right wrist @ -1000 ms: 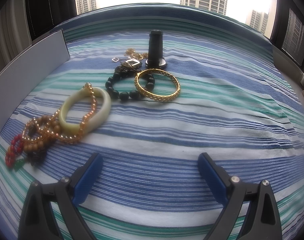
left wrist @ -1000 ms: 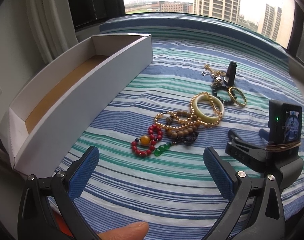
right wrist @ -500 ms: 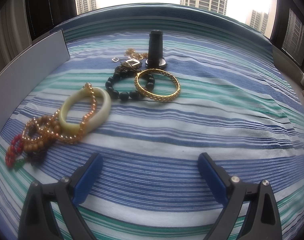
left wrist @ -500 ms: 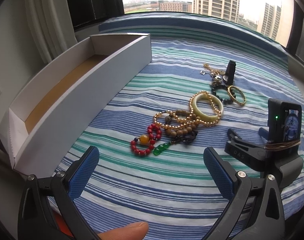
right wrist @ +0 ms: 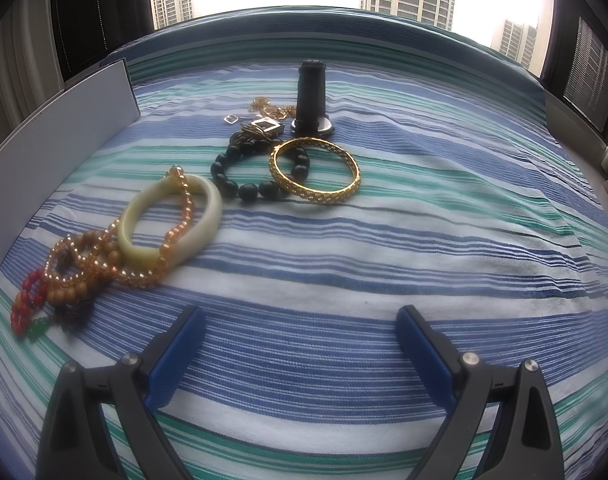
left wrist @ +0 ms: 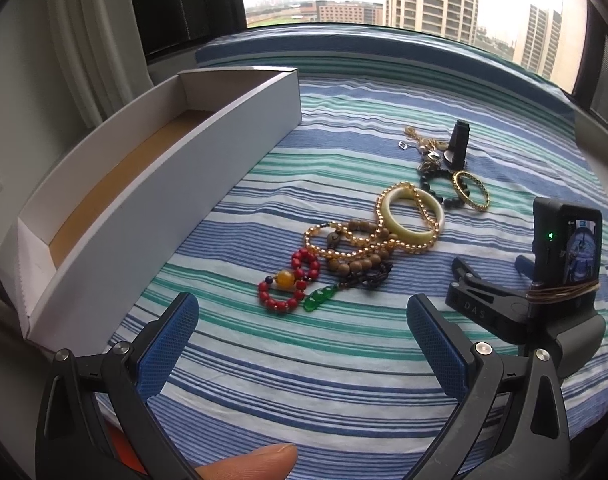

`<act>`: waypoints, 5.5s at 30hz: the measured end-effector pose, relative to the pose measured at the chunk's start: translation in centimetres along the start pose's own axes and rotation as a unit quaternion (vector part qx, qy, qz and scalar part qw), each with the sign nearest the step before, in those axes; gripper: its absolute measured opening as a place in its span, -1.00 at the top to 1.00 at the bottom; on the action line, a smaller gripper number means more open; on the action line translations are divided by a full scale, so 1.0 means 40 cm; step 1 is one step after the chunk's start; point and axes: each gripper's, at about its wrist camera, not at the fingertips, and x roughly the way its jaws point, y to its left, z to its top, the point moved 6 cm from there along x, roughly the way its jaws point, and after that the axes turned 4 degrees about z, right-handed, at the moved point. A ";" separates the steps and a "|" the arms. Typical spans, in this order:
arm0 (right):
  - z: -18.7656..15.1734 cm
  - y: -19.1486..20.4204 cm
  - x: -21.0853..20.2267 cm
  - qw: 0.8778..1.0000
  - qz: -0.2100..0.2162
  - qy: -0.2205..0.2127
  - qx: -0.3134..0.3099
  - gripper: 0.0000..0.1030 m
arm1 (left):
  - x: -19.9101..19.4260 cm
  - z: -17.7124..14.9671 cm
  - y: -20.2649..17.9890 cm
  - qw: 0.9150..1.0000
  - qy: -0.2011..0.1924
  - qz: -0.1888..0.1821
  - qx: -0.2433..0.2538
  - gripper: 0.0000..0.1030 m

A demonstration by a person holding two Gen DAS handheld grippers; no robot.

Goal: Organize jewelry

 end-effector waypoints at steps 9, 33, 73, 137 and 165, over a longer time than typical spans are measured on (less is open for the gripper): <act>0.001 0.000 -0.001 1.000 0.000 0.000 0.000 -0.90 | 0.005 -0.004 0.000 1.000 0.004 0.003 0.001 -0.99; 0.001 -0.001 -0.001 1.000 0.001 0.000 0.000 -0.90 | 0.008 -0.002 0.006 1.000 0.005 0.004 -0.002 -0.99; 0.003 -0.002 -0.003 1.000 0.002 0.001 0.001 -0.90 | -0.049 0.025 -0.034 0.998 -0.062 0.000 0.027 -0.99; 0.005 -0.003 -0.005 1.000 0.003 0.002 0.001 -0.90 | 0.035 -0.035 0.089 1.000 -0.003 -0.017 -0.022 -0.99; -0.001 0.205 -0.093 0.978 0.201 0.022 -0.056 -0.89 | 0.220 -0.026 0.116 0.987 0.040 -0.153 0.027 -0.97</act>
